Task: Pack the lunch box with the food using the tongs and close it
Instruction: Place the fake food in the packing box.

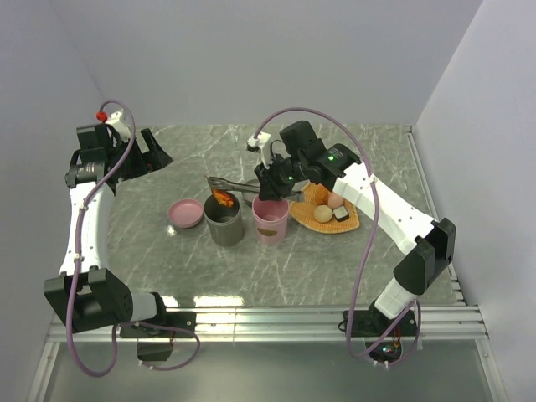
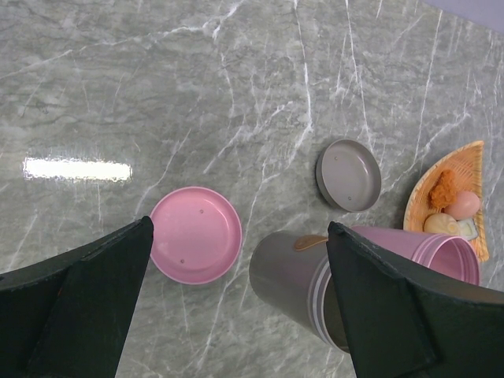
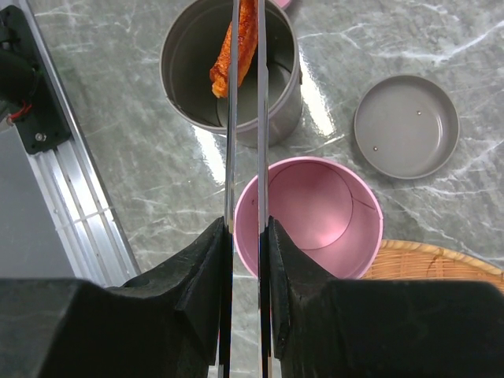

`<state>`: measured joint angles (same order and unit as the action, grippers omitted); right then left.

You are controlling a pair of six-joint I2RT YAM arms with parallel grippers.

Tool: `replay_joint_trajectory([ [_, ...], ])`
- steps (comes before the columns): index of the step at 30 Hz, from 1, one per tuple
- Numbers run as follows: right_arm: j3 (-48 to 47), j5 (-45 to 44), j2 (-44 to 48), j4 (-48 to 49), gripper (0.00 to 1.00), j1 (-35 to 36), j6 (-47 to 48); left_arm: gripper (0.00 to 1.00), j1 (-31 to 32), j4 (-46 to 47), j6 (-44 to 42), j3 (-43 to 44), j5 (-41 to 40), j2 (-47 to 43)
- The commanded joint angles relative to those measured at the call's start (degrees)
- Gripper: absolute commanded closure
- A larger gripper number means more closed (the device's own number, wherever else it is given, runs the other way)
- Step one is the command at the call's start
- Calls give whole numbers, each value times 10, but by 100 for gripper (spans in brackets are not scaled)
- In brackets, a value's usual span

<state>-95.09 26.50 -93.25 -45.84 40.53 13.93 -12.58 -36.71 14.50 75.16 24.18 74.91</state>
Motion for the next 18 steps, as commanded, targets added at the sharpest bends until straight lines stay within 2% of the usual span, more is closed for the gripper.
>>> replay_joint_trajectory([
  [1,-3,0,6,33,84,4,4,0,-3,6,-3,17,12,2],
  [5,-4,5,9,30,75,4,5,1,-3,6,-3,17,9,2],
  [18,-9,13,15,16,61,4,6,1,-3,7,0,21,12,7],
])
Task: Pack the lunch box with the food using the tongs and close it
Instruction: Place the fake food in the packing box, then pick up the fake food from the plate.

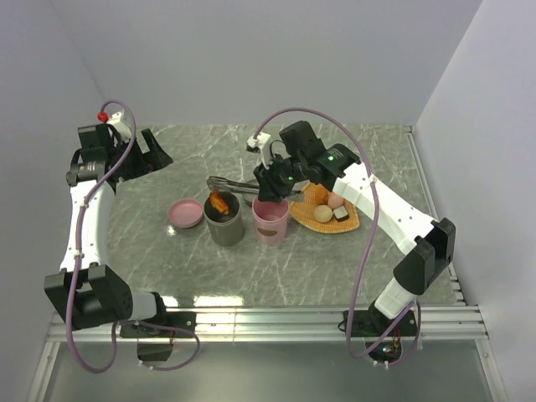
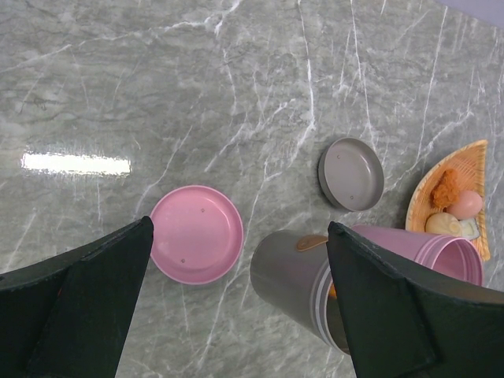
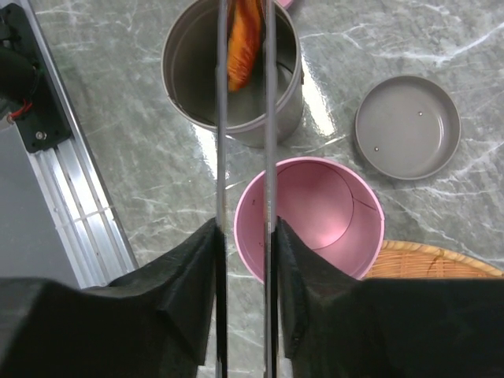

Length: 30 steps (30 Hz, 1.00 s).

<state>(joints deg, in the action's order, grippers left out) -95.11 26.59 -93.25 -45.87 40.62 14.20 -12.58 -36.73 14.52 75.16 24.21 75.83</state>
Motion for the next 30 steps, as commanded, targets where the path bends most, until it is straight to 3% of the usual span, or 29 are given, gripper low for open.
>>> replay_joint_trajectory([
  [1,-10,14,15,15,59,3,3,1,-3,7,0,20,11,-3],
  [5,-15,14,16,12,56,2,0,1,-3,7,-1,19,13,-3],
  [14,-39,7,45,-21,66,-16,10,1,-3,3,-5,26,15,-2],
  [18,-14,12,91,-60,65,-76,24,1,-3,-2,-9,40,16,5],
  [26,79,3,185,-137,65,-312,102,0,-3,4,-5,51,36,15],
  [30,132,-26,205,-168,65,-379,128,1,-3,10,-1,41,37,11],
])
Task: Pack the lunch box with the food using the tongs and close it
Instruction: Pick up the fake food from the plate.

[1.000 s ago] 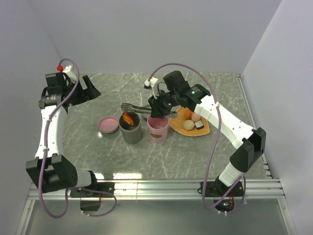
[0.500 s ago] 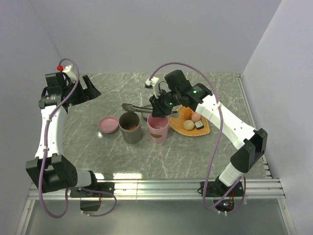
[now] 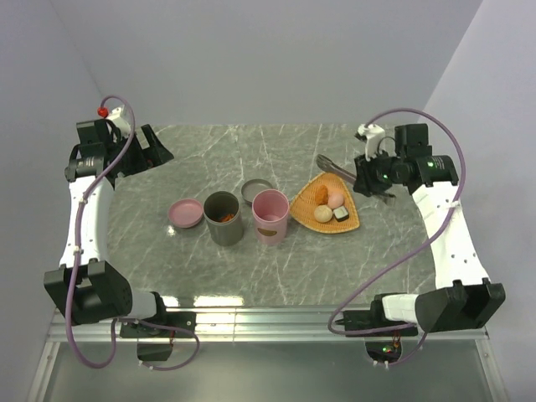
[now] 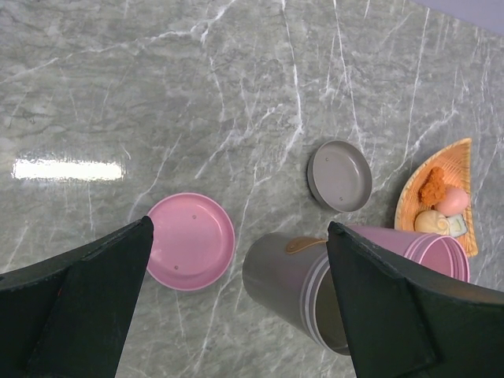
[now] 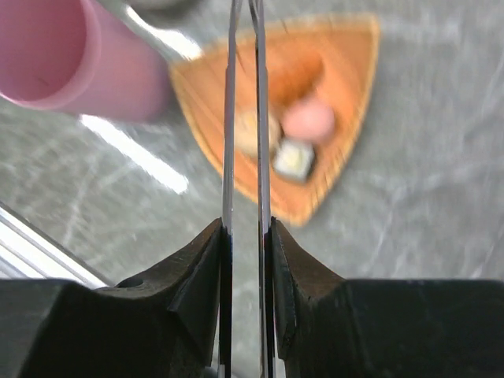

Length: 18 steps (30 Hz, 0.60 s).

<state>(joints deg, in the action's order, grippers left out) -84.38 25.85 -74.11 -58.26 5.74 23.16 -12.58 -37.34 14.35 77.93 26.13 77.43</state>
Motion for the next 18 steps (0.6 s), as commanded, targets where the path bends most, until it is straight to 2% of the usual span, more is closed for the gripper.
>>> replay_joint_trajectory([
  [1,34,-23,14,-48,65,-38,35,1,-3,19,1,12,18,-6],
  [6,85,-54,12,-40,65,-42,-21,1,-3,19,0,6,15,-11],
  [18,76,-108,-36,-11,57,-15,-145,1,-3,17,-5,-6,9,-15],
])
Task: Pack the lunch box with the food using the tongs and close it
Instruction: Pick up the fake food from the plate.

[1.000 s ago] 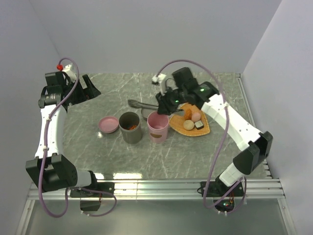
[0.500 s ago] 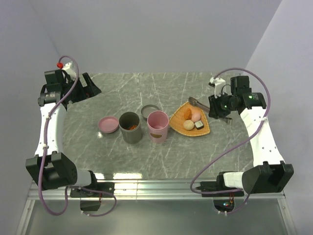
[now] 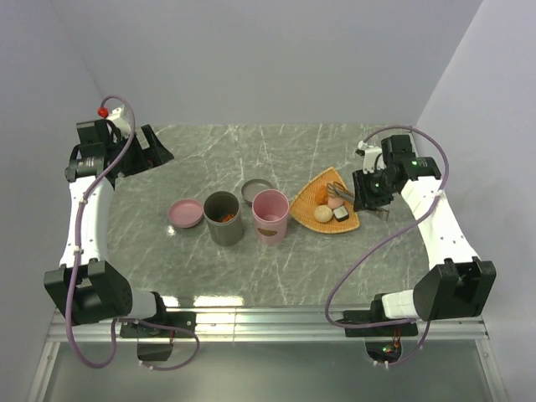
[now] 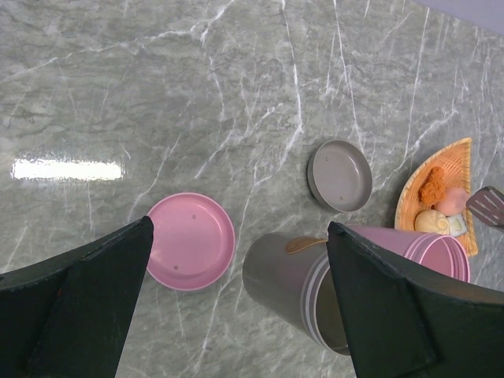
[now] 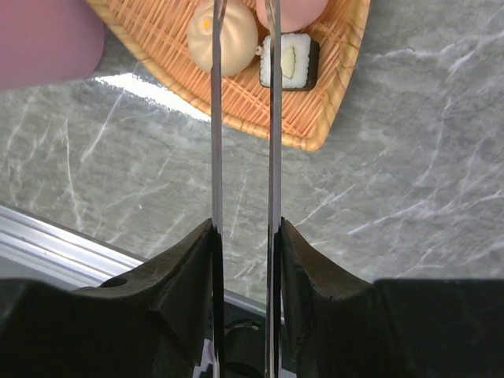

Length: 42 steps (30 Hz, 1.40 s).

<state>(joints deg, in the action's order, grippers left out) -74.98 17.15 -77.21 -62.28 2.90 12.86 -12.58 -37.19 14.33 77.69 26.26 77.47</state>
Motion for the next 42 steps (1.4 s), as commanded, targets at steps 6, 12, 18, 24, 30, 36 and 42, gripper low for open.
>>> replay_joint_trajectory([
  [6,-29,-86,-29,58,54,62,-90,1,-3,16,-4,-9,7,-16],
  [12,-49,-135,-56,69,51,90,-122,1,-3,12,-8,-10,4,-20],
  [18,-59,-130,-74,73,51,96,-146,1,-3,12,-7,-10,2,-20],
  [24,-62,-120,-96,64,51,99,-152,1,-3,15,-4,-13,2,-22],
  [30,-60,-106,-108,56,51,106,-154,1,-3,15,-6,-15,-1,-26],
  [36,-64,-90,-120,52,50,111,-159,1,-3,14,-6,-13,-1,-25],
  [42,-68,-84,-130,40,48,113,-165,1,-3,12,-11,-13,-4,-25],
])
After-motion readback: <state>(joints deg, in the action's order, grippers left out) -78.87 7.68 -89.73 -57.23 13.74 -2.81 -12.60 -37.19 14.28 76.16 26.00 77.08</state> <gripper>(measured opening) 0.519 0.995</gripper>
